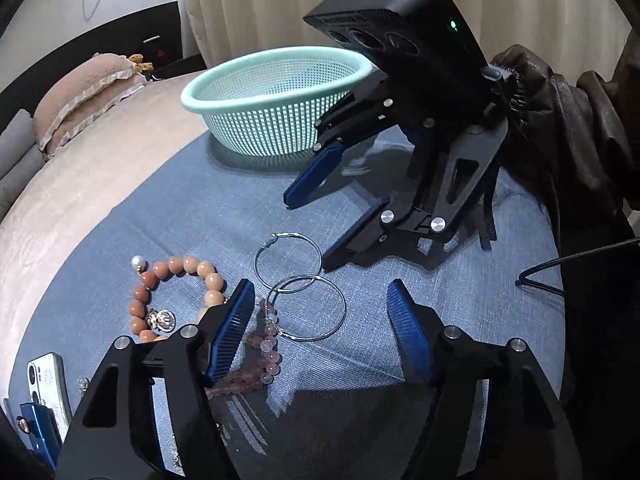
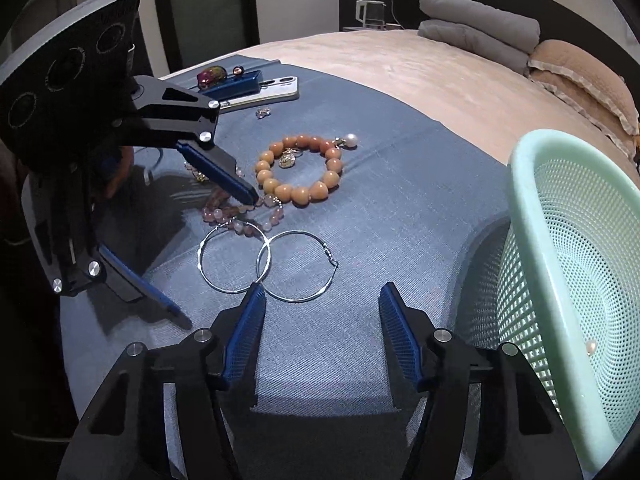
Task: Organize jewelry
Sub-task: 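Grasp one silver hoop with the left tool while the right tool grasps the other hoop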
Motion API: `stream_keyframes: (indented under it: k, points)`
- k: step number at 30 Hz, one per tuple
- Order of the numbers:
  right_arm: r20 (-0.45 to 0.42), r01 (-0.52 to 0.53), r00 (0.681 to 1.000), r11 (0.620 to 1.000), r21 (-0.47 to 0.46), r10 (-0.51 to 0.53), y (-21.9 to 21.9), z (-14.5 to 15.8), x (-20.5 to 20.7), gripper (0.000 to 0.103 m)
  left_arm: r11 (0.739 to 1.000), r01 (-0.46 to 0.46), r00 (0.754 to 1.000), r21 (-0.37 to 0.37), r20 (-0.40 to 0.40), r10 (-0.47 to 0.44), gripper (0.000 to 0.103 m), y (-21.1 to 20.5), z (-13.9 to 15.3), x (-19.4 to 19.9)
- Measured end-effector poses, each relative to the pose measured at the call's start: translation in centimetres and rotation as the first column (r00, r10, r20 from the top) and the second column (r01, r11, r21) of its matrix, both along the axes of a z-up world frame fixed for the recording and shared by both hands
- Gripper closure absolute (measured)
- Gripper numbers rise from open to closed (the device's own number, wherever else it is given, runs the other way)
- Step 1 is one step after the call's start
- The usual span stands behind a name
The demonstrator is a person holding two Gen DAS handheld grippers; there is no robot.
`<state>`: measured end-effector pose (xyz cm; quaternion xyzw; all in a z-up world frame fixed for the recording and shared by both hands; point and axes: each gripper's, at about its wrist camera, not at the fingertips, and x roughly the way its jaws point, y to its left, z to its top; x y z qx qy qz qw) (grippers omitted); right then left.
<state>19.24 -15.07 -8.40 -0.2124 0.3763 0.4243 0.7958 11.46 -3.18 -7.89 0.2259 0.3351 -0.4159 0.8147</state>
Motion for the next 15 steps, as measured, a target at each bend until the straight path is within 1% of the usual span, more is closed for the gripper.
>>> stream_keyframes:
  k: [2,5,8,11,13,15]
  points:
    - [-0.002,0.000,1.000,1.000,-0.005,0.000,0.3,0.0,0.3,0.047,1.000,0.001,1.000,0.013,-0.020,-0.001,0.036,-0.4,-0.2,0.3]
    - [-0.008,-0.015,1.000,1.000,-0.008,0.015,0.8,-0.1,0.6,0.045,1.000,-0.001,0.998,-0.001,-0.056,0.001,0.036,-0.3,-0.2,0.8]
    - [0.004,-0.026,1.000,0.999,-0.028,0.026,1.6,-0.2,0.7,0.045,1.000,0.001,0.997,-0.001,-0.079,-0.001,0.037,-0.5,-0.4,1.3]
    - [0.022,-0.028,0.999,0.999,-0.040,0.029,2.1,-0.3,0.7,0.045,1.000,0.007,0.994,-0.014,-0.111,-0.008,0.050,-0.4,-0.4,2.1]
    - [0.022,-0.030,0.999,0.999,-0.037,0.031,2.2,-0.3,0.6,0.047,1.000,0.000,0.992,-0.022,-0.128,-0.003,0.054,-0.3,-0.4,2.7]
    - [0.024,-0.056,0.998,0.998,-0.035,0.057,2.4,-0.3,0.3,0.055,1.000,-0.006,0.991,-0.020,-0.131,0.003,0.057,-0.3,-0.5,2.8]
